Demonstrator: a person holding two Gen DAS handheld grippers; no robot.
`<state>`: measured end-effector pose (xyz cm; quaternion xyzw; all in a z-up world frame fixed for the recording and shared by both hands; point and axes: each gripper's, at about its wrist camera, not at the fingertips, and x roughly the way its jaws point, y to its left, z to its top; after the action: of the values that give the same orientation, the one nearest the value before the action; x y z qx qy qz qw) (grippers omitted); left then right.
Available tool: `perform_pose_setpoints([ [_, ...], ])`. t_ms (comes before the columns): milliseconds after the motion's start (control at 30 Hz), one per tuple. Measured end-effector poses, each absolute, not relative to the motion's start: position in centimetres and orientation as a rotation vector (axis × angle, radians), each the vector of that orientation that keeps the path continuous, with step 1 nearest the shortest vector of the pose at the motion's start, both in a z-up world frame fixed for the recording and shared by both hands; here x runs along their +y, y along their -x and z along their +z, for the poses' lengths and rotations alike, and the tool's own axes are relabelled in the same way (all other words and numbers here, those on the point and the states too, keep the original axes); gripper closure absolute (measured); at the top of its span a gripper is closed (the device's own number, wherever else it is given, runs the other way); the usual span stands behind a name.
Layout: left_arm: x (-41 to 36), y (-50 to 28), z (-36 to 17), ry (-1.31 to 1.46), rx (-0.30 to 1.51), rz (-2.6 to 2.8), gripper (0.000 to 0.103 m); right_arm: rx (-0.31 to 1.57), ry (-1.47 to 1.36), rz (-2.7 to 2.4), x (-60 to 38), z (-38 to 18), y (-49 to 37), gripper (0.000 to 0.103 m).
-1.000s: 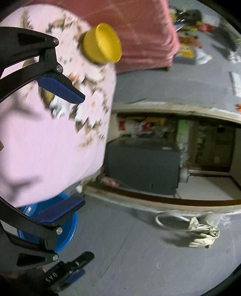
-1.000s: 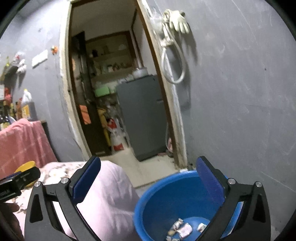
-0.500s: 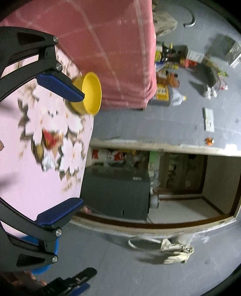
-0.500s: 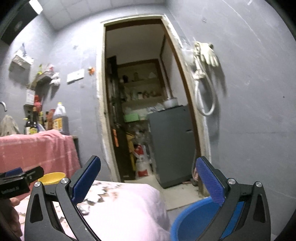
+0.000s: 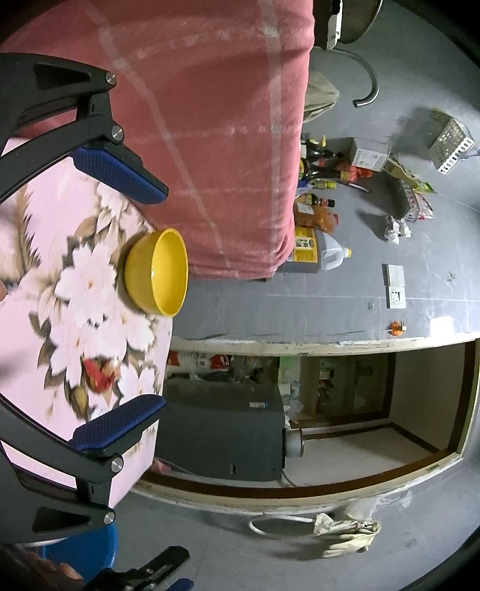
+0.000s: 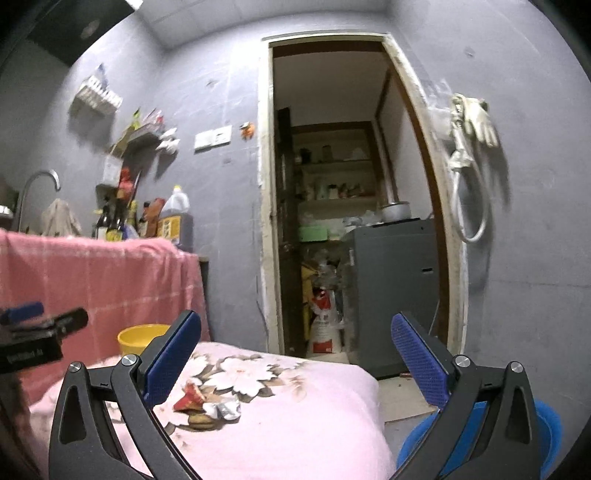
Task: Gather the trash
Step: 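Move both tools back over the remaining trash on the table, then grasp a red-brown wrapper with the left tool while the right tool grasps a silver foil wrapper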
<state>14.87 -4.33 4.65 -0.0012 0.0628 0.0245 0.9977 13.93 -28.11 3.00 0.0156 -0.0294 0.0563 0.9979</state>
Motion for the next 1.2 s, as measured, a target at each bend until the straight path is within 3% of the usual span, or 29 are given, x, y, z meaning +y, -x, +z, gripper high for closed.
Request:
perform_pose_setpoints([
  [333, -2.0, -18.0, 3.9, -0.034, 0.112, 0.006, 0.002, 0.085, 0.051, 0.144, -24.5, 2.0, -17.8, 0.0],
  [767, -2.4, -26.1, 1.3, 0.013, 0.448, -0.078, 0.002, 0.389, 0.047, 0.223, -23.8, 0.1, -23.2, 0.0],
  [933, -2.9, -27.4, 0.5, 0.024, 0.535, -0.159, 0.009, 0.518, 0.024, 0.263, -23.6, -1.0, -24.9, 0.012],
  [1067, -3.8, -28.6, -0.4, 0.015, 0.606, -0.225, 0.015, 0.612, 0.017, 0.259, -23.3, -2.0, -26.1, 0.032],
  [1200, -4.4, -29.9, -1.1, 0.024, 0.692, -0.284, 0.031, 0.663, -0.022, 0.306, -23.7, -2.5, -26.7, 0.043],
])
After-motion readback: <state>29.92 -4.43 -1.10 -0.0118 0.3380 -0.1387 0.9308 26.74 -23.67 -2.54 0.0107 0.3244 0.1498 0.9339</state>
